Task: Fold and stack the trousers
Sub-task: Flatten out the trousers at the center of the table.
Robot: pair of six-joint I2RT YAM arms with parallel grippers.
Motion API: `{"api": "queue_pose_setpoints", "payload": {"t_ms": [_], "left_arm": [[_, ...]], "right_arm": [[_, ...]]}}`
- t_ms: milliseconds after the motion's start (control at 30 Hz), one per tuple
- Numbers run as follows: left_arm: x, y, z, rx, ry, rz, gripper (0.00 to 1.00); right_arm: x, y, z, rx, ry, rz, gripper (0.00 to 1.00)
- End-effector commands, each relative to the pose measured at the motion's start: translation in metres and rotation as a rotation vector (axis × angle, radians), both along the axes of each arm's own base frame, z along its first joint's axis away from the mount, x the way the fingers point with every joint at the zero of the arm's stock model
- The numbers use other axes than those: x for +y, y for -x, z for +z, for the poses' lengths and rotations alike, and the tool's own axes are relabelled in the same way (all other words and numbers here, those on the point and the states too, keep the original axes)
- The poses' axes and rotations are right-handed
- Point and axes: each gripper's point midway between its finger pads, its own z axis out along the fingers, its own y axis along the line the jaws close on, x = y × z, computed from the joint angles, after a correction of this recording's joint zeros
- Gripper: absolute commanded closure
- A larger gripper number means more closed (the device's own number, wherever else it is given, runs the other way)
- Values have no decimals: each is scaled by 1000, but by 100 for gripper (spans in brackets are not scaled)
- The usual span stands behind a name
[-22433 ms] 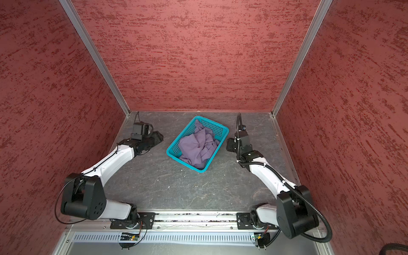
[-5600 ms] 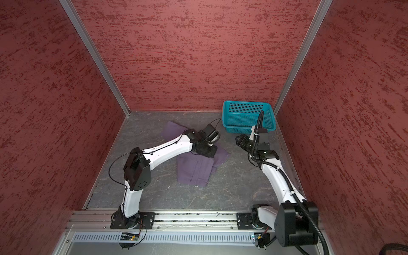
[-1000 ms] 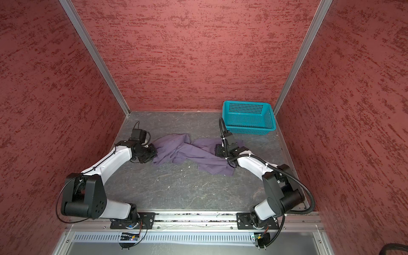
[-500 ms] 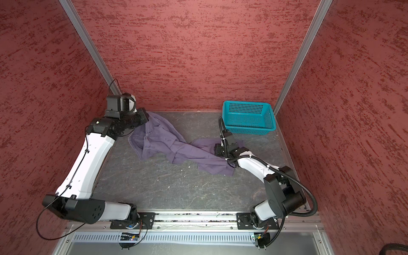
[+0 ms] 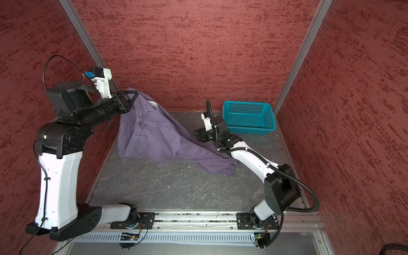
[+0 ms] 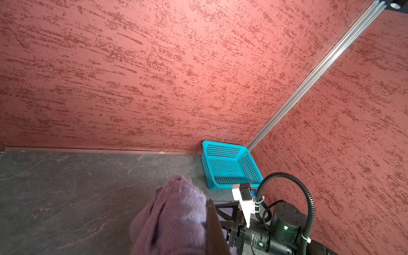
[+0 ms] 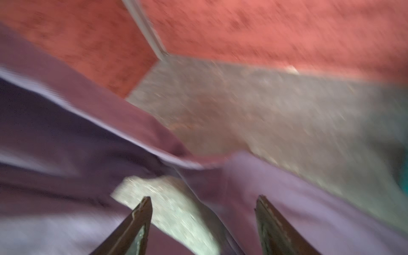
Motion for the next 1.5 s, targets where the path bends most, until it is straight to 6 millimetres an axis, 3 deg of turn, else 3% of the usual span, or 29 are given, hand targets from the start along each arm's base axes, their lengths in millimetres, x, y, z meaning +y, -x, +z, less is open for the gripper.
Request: {"api": "queue_pose_setpoints", "payload": {"t_ms": [0,200,400,467,567,633,700,800,900,967,1067,1133,1200,1300,1400,1467], "left_arm": [[0,8,15,-59,-18,-19,100],[3,10,13,-44,-8,-26,100],[6,12,14,-37,27,-46,100],[10,12,16,-40,40,-45,100],[17,10,15,-29,69,-41,100],[24,8,14,-17,87,-32,100],[29,7,13,-10,101,-28,100],[32,6,14,-13,107,-33,100],[28,3,13,-7,118,-57,100],[23,1,14,-3,139,-91,100],[16,-3,16,-12,170,-134,100],[12,-4,16,-15,180,-149,100],[11,-5,13,-10,183,-146,100],[18,-9,2,7,176,-96,100],[36,-11,-16,43,161,5,100],[57,-10,-31,84,148,116,100]], "right_arm": [[45,4,27,-105,-27,146,25],[95,-3,37,-138,-52,229,25],[116,-15,19,-121,-65,235,32],[121,-18,9,-96,-68,238,53],[113,-27,3,-95,-33,183,96],[92,-36,12,-137,10,98,100],[58,-47,32,-191,41,-11,100],[-14,-57,84,-291,74,-220,100],[-83,-41,162,-458,118,-424,100],[-116,-11,228,-593,106,-503,100],[-141,32,305,-707,26,-524,100],[-142,57,340,-758,-43,-482,100],[-132,73,356,-781,-101,-411,100],[-99,66,338,-731,-123,-282,100],[-63,35,282,-598,-70,-201,100],[-37,15,230,-480,-40,-137,100]]}}
